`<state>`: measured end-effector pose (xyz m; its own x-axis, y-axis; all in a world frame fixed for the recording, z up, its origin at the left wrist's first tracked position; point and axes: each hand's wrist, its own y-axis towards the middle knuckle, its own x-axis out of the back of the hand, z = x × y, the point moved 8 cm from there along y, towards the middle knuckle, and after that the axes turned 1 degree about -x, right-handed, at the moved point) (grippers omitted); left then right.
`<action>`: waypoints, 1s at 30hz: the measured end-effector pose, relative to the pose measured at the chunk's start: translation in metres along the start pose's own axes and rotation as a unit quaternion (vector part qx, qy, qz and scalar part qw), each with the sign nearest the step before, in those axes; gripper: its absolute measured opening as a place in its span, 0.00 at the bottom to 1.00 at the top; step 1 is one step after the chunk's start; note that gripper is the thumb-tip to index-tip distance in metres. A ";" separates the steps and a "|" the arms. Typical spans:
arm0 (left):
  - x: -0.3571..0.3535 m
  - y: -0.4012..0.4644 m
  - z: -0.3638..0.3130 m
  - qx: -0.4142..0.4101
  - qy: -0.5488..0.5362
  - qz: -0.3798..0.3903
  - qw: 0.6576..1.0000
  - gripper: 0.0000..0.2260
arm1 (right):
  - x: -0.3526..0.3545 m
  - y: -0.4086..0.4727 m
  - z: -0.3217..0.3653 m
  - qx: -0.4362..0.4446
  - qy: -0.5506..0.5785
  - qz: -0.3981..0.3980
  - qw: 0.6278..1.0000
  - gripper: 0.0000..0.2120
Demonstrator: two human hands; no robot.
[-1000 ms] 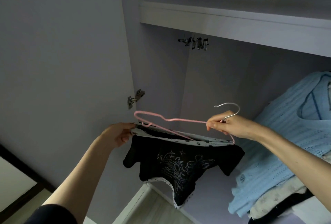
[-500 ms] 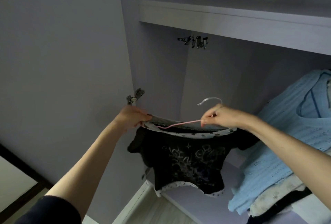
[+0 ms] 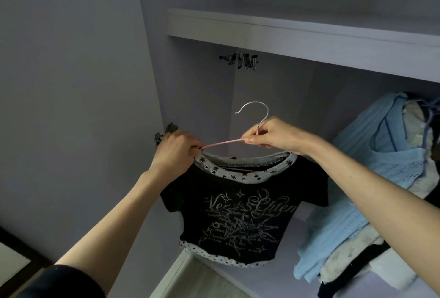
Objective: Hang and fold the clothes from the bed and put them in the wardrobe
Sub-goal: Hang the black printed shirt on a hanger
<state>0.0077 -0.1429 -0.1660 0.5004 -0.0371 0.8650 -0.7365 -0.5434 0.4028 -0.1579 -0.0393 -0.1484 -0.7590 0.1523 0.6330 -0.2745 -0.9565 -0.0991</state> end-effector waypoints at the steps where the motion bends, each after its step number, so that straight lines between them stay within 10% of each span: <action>1: 0.002 -0.001 0.001 0.005 -0.021 -0.014 1.000 0.06 | 0.004 -0.003 0.000 0.010 0.014 -0.005 1.000 0.08; 7: 0.002 -0.011 0.017 0.040 -0.080 -0.061 0.994 0.07 | 0.028 -0.013 -0.069 -0.079 -0.113 -0.034 0.990 0.24; 21: 0.004 -0.025 0.021 0.043 0.022 -0.030 0.998 0.07 | 0.069 -0.043 -0.064 -0.013 -0.297 -0.369 0.881 0.08; 26: 0.019 -0.023 0.040 0.111 -0.073 -0.102 0.986 0.09 | 0.032 -0.032 -0.073 -0.034 -0.393 -0.148 0.907 0.11; 30: 0.018 -0.019 0.038 0.109 -0.101 -0.099 0.984 0.08 | 0.040 -0.038 -0.060 0.005 -0.331 -0.191 0.924 0.26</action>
<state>0.0478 -0.1652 -0.1694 0.7208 -0.0663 0.6899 -0.5115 -0.7225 0.4650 -0.2131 0.0184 -0.1655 -0.0793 0.2968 0.9517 -0.4405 -0.8668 0.2336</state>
